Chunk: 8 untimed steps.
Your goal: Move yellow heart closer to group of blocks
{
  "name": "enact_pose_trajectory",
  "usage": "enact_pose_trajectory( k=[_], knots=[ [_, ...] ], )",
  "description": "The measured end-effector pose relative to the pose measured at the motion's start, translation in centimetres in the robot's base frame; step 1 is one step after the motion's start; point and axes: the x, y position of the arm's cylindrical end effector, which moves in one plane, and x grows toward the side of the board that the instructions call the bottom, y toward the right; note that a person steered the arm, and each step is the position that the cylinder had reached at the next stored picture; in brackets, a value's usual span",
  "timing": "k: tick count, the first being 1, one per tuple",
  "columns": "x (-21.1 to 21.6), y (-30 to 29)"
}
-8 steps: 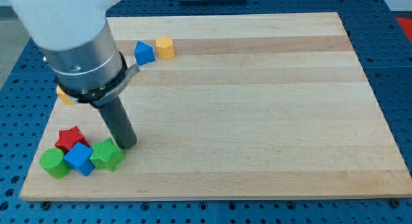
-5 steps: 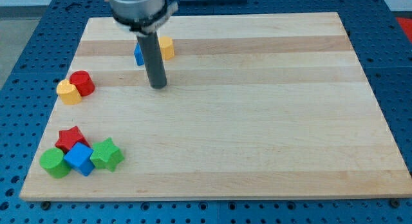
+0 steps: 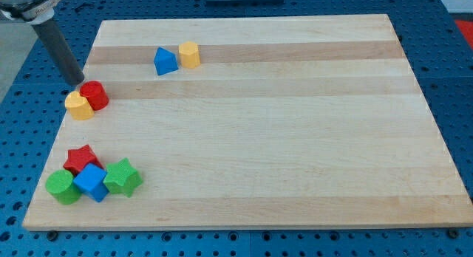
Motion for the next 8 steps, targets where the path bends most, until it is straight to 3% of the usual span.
enact_pose_trajectory(
  k=[2,3,8],
  knots=[
    [7.2,0.8],
    [8.4,1.7],
    [8.0,14.8]
  ],
)
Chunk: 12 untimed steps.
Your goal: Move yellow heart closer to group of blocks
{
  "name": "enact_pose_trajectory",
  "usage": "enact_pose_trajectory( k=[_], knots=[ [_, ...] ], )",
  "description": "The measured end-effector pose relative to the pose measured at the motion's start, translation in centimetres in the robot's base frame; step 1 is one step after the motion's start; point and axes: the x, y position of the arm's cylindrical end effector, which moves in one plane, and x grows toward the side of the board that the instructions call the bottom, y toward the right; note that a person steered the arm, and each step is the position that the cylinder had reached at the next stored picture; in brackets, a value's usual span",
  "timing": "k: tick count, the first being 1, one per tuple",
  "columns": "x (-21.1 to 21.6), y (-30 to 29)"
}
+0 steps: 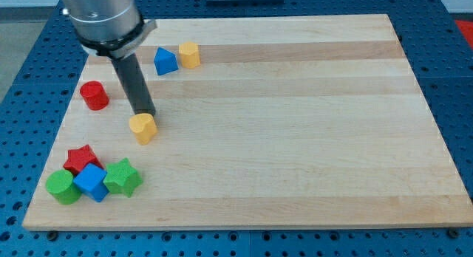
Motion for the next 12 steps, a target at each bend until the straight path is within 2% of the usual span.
enact_pose_trajectory(
  k=[6,12],
  knots=[
    [5.1,3.0],
    [5.7,-2.3]
  ],
)
